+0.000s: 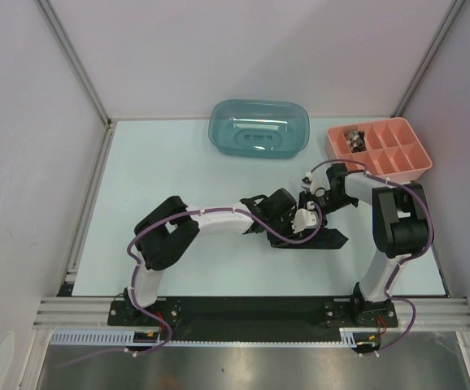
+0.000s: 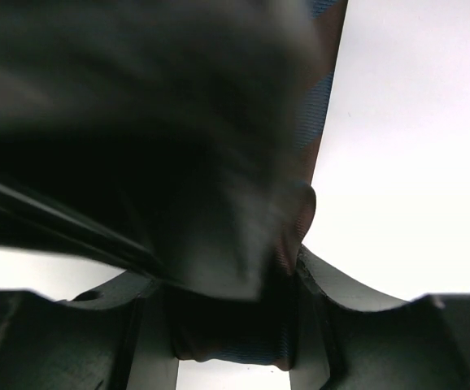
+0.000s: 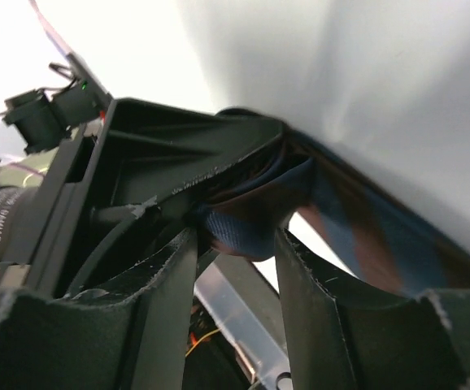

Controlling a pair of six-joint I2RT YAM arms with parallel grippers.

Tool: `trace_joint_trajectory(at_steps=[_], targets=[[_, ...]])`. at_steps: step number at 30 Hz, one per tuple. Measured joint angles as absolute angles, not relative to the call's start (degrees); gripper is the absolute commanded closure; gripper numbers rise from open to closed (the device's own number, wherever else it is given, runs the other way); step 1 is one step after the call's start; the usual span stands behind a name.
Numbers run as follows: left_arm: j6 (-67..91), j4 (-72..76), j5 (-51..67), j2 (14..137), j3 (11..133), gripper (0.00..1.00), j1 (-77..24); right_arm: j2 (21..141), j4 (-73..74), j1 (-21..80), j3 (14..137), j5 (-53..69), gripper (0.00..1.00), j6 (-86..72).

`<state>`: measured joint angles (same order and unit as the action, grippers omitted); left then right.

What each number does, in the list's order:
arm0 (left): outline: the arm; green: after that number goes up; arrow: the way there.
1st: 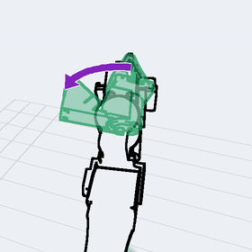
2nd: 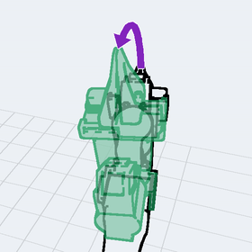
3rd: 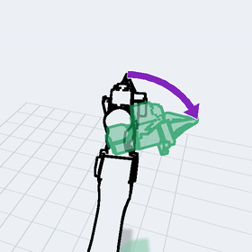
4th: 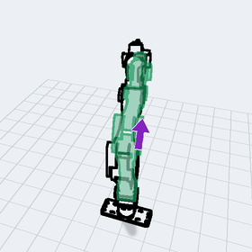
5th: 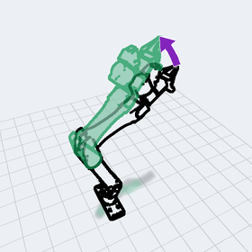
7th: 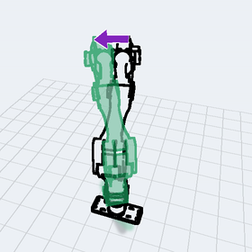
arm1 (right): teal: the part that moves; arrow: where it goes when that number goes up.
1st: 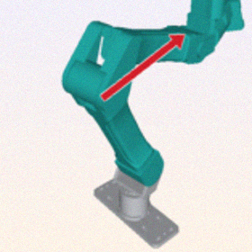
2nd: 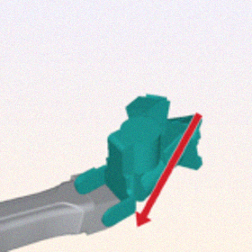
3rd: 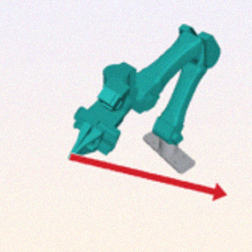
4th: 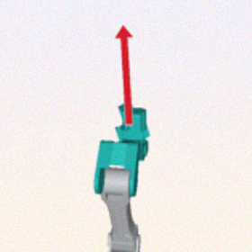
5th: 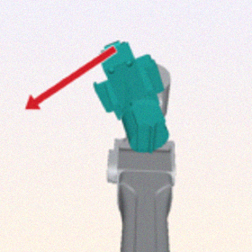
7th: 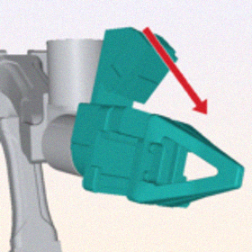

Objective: Roll the ties
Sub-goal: Roll the tie at the center of the board.

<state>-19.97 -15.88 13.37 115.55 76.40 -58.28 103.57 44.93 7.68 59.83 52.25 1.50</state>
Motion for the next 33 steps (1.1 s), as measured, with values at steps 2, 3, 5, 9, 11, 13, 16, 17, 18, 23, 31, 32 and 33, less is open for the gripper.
trace_joint_trajectory(at_steps=[2,3,5,9,11,13,16,17,18,23,31,32,33], targets=[[-19.9,-15.8,13.5,115.5,76.3,0.75,-58.3,103.5,44.5,8.2,58.9,53.1,0.54,1.3],[-19.9,-15.7,13.5,115.5,76.2,0.74,-58.3,103.5,44.3,8.4,58.5,53.5,0.56,1.1],[-19.9,-15.6,13.6,115.5,76.2,0.73,-58.3,103.5,43.8,8.9,58.1,53.9,0.7,1.1],[-19.6,-15.2,13.7,115.5,75.9,0.62,-58.3,103.5,42.9,9.3,57.6,54.3,0.97,0.7],[-19.3,-14.9,13.8,115.4,75.6,0.51,-58.0,103.6,43.0,9.3,57.6,54.3,1.0,0.6],[-18.7,-13.8,14.2,115.0,74.8,0.43,-57.6,103.7,43.1,9.2,57.6,54.0,1.0,0.6],[-17.3,-11.7,15.4,113.7,72.3,0.29,-56.6,104.7,43.2,8.9,57.7,52.7,1.0,0.4],[-17.0,-11.2,15.9,113.0,71.3,0.24,-56.2,105.0,43.5,8.7,57.7,52.2,1.0,0.4],[-16.6,-10.8,16.6,111.9,69.8,0.22,-55.5,105.4,44.0,8.6,57.8,51.4,1.0,0.1],[-15.1,-9.5,18.1,106.7,63.0,0.09,-52.6,106.4,46.5,7.6,59.1,46.9,1.0,-1.3],[-13.5,-2.7,20.2,105.7,61.1,0.05,-52.7,109.4,51.5,7.8,63.0,37.6,1.0,-3.0],[-13.5,-1.4,20.4,105.7,61.1,0.05,-52.8,109.9,52.1,8.1,63.4,36.2,1.0,-3.1],[-13.5,-0.4,20.7,105.7,61.1,0.04,-52.8,110.4,52.8,8.3,63.9,34.9,1.0,-3.2]])
